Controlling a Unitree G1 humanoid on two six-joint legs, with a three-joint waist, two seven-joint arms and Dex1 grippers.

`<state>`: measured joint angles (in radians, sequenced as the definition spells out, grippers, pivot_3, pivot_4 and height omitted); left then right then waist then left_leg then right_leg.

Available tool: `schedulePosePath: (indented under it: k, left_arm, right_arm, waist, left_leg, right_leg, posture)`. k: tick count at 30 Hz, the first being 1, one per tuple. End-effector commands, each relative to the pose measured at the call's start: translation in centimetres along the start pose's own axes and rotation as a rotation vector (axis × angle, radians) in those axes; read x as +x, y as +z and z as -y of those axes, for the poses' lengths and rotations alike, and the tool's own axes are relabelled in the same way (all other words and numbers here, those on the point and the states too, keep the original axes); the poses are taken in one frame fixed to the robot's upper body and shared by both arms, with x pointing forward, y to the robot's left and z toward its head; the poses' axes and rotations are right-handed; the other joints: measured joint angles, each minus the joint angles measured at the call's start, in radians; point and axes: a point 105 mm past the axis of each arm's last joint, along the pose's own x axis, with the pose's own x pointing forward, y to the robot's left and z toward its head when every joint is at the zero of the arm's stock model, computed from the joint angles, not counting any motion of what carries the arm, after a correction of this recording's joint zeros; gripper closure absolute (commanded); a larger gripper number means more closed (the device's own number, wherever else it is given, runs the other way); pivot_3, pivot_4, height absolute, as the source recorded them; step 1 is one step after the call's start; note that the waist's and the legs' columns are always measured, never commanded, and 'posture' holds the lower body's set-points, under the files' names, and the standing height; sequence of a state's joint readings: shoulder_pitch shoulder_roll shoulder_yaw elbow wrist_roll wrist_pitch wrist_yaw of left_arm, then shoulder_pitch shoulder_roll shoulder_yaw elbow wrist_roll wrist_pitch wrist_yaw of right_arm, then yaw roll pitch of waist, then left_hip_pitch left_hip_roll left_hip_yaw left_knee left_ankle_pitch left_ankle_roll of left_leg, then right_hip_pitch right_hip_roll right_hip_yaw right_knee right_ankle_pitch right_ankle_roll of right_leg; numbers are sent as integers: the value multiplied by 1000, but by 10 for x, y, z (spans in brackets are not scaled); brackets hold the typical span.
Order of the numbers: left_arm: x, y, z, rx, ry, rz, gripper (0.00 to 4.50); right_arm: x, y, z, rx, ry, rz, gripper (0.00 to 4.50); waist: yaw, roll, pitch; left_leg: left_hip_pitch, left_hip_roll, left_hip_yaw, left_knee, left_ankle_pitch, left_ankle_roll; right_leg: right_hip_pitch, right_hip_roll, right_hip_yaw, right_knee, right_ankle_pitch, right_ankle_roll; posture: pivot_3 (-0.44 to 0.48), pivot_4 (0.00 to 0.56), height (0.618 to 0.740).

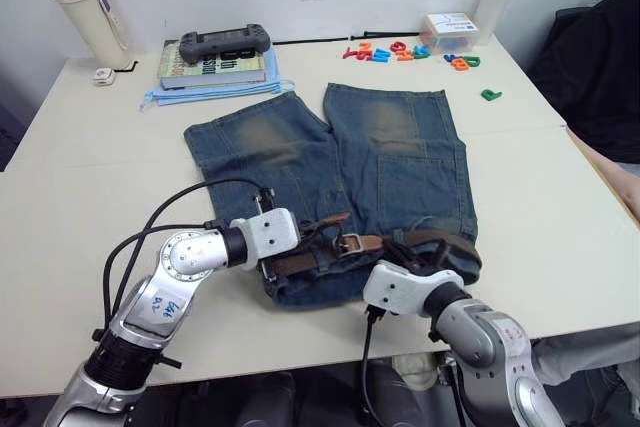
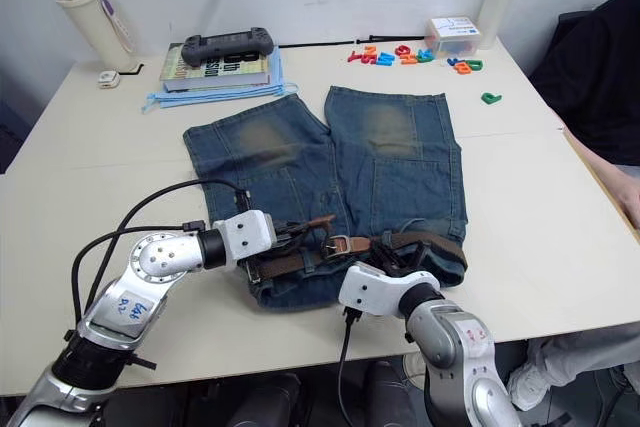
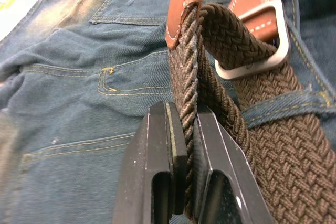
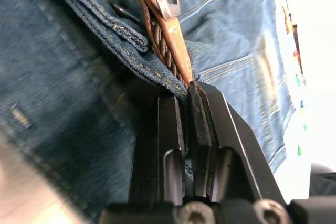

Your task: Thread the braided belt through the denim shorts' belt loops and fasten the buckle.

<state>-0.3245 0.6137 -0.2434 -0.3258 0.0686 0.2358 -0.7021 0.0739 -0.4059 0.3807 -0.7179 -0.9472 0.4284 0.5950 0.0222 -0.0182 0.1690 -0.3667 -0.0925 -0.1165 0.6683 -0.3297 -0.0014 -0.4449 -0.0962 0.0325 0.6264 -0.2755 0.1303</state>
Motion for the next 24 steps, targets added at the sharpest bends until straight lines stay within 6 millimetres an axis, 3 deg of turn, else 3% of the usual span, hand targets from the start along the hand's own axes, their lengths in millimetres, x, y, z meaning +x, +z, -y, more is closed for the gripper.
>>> schedulePosePath:
  k: [1,13,24]
  left_arm:
    - [1,6,-4,98,-8,-29,4500]
    - [-3,8,-13,149,-41,-66,4500]
    - [-25,6,-15,181,-91,-92,4500]
  right_arm:
    - [-4,8,29,-44,-138,36,4418]
    - [0,23,38,0,-213,75,4418]
    - [19,46,42,41,-215,147,4418]
  waist:
    - [0,0,0]
    - [-1,0,0]
    - [-25,1,0]
  left_leg:
    - [0,0,0,0,0,0]
    - [0,0,0,0,0,0]
    - [-1,1,-1,-1,0,0]
  right_leg:
    - [0,0,0,0,0,0]
    - [0,0,0,1,0,0]
    - [-2,1,0,1,-1,-2]
  posture:
    - [0,150,707]
    - [0,150,707]
    - [0,150,707]
